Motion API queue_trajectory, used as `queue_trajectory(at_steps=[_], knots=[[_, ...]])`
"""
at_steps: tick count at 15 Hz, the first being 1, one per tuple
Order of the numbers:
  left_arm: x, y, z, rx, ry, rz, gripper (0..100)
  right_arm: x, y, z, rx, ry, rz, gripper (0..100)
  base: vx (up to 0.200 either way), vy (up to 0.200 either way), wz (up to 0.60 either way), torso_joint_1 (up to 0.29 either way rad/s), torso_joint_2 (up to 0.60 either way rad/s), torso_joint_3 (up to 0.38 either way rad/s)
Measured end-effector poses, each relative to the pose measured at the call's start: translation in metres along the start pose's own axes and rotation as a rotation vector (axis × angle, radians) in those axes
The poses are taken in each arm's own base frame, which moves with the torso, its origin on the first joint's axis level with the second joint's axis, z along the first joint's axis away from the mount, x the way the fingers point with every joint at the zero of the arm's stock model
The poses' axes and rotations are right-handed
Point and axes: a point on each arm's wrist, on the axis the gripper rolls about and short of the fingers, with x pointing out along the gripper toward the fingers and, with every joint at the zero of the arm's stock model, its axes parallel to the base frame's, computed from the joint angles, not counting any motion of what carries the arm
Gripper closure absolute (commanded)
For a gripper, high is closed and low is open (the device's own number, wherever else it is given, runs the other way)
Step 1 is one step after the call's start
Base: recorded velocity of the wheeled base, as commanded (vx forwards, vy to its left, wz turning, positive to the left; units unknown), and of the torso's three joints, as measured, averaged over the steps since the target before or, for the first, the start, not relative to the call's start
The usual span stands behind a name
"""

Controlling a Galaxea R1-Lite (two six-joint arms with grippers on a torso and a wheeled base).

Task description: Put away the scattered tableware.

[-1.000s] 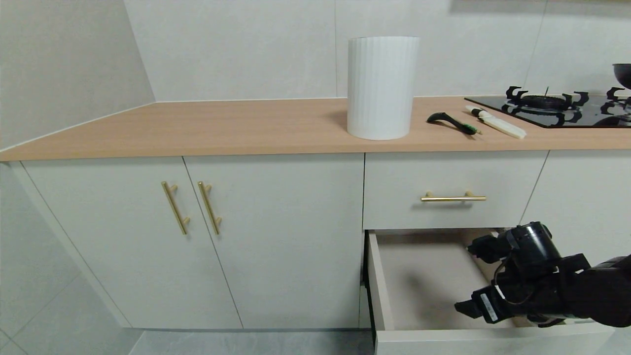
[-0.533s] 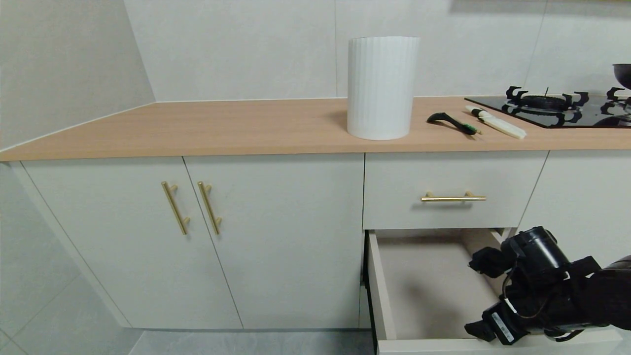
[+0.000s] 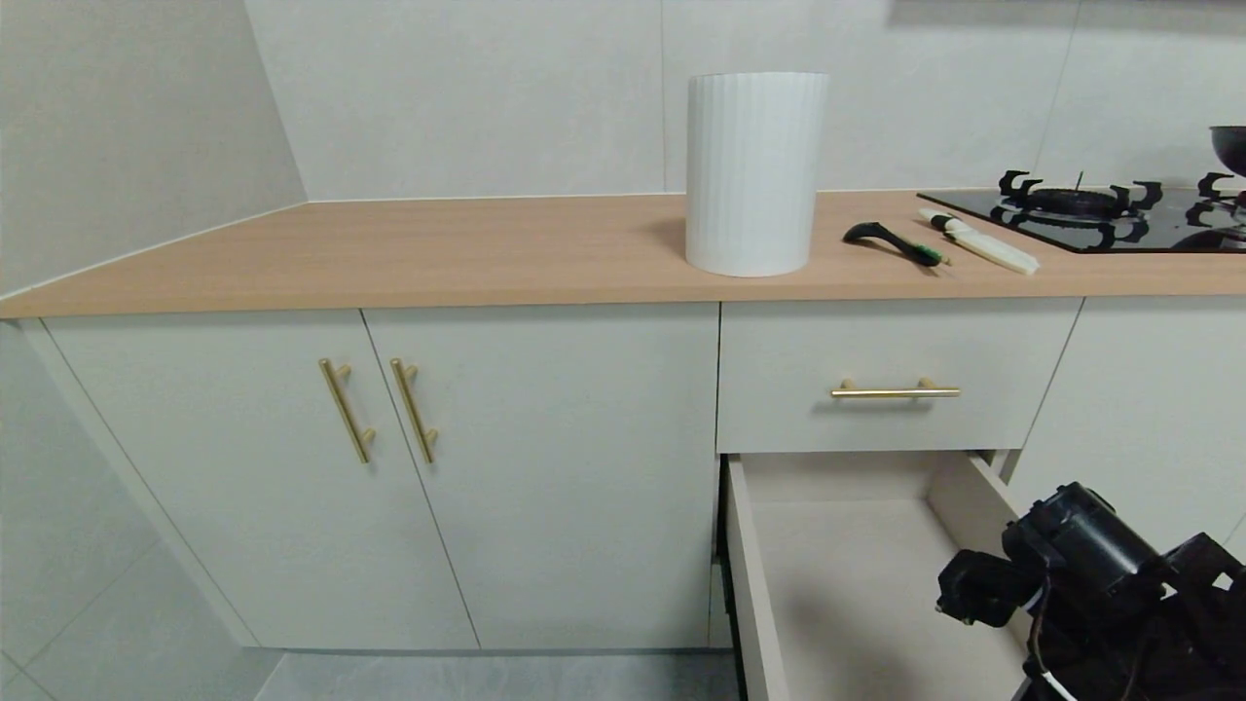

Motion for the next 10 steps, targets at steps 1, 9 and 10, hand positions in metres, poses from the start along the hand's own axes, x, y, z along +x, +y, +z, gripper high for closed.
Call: queue_trajectory(at_steps=[1, 9, 10], knots=[[0.000, 0.000, 0.000, 0.000, 0.000, 0.000, 0, -0.003, 0.001, 0.002, -0.004, -0.010, -0.002, 0, 0.000, 0.000, 0.00, 0.000, 0.00, 0.000], [0.000, 0.000, 0.000, 0.000, 0.000, 0.000, 0, -0.036, -0.019, 0.046, 0.338, -0.272, -0.028, 0, 0.000, 0.000, 0.00, 0.000, 0.00, 0.000], [0.000, 0.000, 0.000, 0.000, 0.000, 0.000, 0, -0.040, -0.022, 0.052, 0.350, -0.346, -0.036, 0, 0.000, 0.000, 0.00, 0.000, 0.00, 0.000]])
